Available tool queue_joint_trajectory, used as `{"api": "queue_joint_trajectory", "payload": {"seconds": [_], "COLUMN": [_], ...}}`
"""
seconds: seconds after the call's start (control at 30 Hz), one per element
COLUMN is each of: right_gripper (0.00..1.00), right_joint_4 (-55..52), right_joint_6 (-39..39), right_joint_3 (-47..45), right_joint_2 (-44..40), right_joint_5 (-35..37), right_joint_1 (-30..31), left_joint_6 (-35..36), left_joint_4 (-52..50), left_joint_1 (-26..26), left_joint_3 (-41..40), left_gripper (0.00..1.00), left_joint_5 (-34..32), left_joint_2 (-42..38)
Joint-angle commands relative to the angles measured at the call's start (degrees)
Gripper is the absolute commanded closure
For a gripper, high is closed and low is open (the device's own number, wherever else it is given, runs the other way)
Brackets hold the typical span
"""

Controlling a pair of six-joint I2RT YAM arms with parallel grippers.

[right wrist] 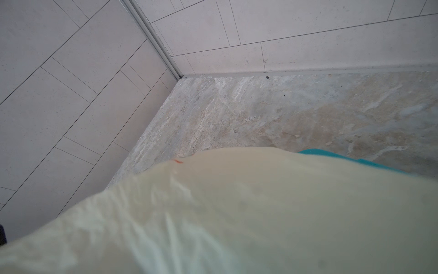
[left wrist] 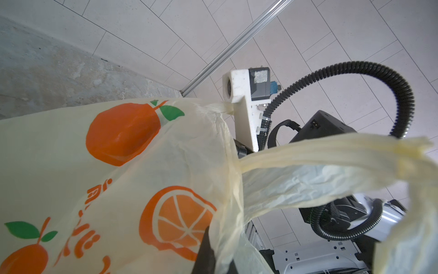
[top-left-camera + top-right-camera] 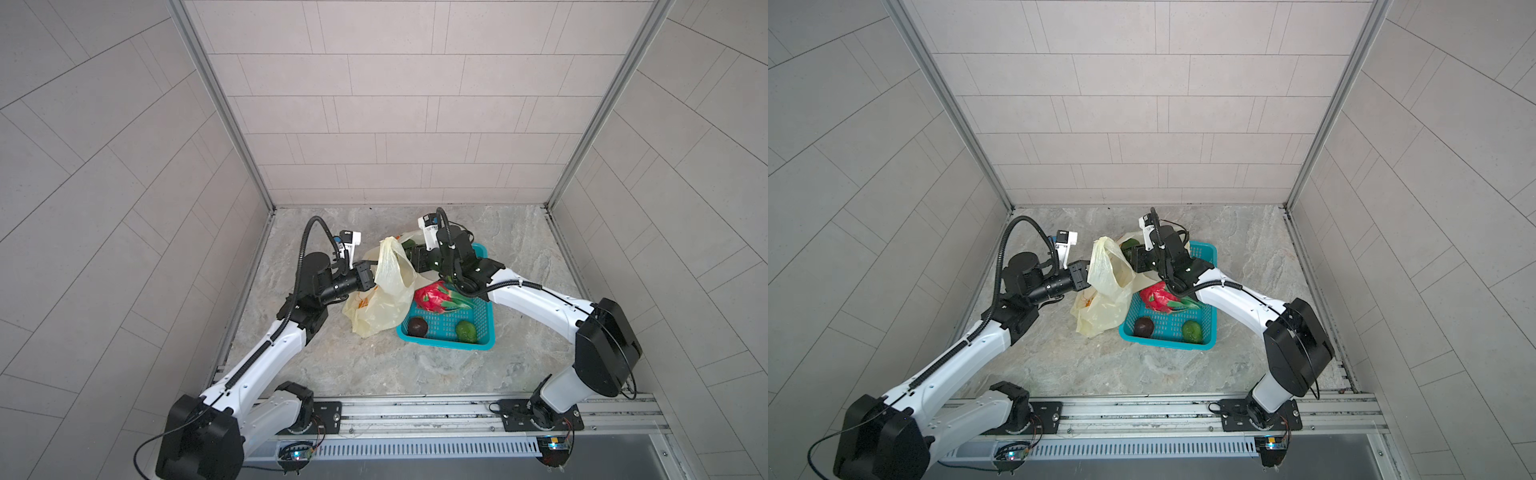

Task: Place the fruits into the plastic bag
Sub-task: Place the fruit in the plastic bag.

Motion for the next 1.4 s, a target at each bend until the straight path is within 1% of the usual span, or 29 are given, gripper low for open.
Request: {"api": "queue_joint_trajectory", "payload": {"seconds": [0.0, 0.27, 0.33, 0.4, 0.53, 0.7, 0.83, 0.97, 1.1, 1.2, 1.27, 1.37], "right_gripper": [0.65, 0.64, 0.64, 0.64, 0.63, 0.62, 0.62, 0.62, 0.62, 0.62, 0.62, 0.62], "right_joint_4": [-0.7, -3.0, -4.0, -4.9, -5.2, -3.7, -3.7, -4.0, -4.2, -3.1, -1.3, 1.7], "right_joint_6": [-1.7, -4.6, -6.0, -6.8, -8.1, -8.5, -9.6, -9.7, -10.4, -10.5, -10.5, -8.9], "right_joint_3": [1.5, 1.9, 3.0, 4.2, 6.0, 7.0, 7.8, 8.9, 9.7, 9.3, 8.4, 6.1], "right_joint_2": [-2.0, -3.9, -3.3, -2.1, 0.3, 1.8, 1.9, 2.3, 3.3, 4.0, 4.0, 3.1], "right_joint_5": [1.8, -0.5, -1.8, -3.5, -6.0, -4.8, -2.1, -1.0, -2.0, -4.7, -8.3, -14.7], "right_joint_1": [-1.6, -5.7, -5.8, -5.8, -4.6, -3.7, -4.0, -4.8, -4.9, -4.5, -4.2, -3.6], "left_joint_6": [1.3, 3.5, 3.6, 5.5, 7.3, 8.0, 9.0, 10.7, 12.7, 13.3, 13.8, 17.2], "left_joint_4": [2.4, 0.4, 0.4, 0.5, 1.8, 4.7, 4.0, 2.1, 0.4, 0.4, 0.4, -3.2], "left_joint_1": [-0.3, -0.3, -0.4, -0.3, -0.4, -0.3, -0.4, -0.4, -0.6, -0.7, -0.8, -0.8], "left_joint_3": [-0.4, -0.3, -0.4, -0.4, -0.6, -1.5, -2.1, -2.6, -2.9, -3.4, -3.6, -3.4], "left_gripper": [1.00, 1.00, 1.00, 1.00, 1.00, 1.00, 1.00, 1.00, 1.00, 1.00, 1.00, 1.00], "left_joint_5": [1.4, 3.5, 4.7, 5.7, 9.7, 13.8, 16.2, 18.1, 18.9, 19.7, 20.2, 17.5], "left_joint_2": [-1.9, -2.9, -3.2, -3.5, -3.9, -5.0, -5.9, -7.2, -8.3, -8.4, -8.3, -8.5]}}
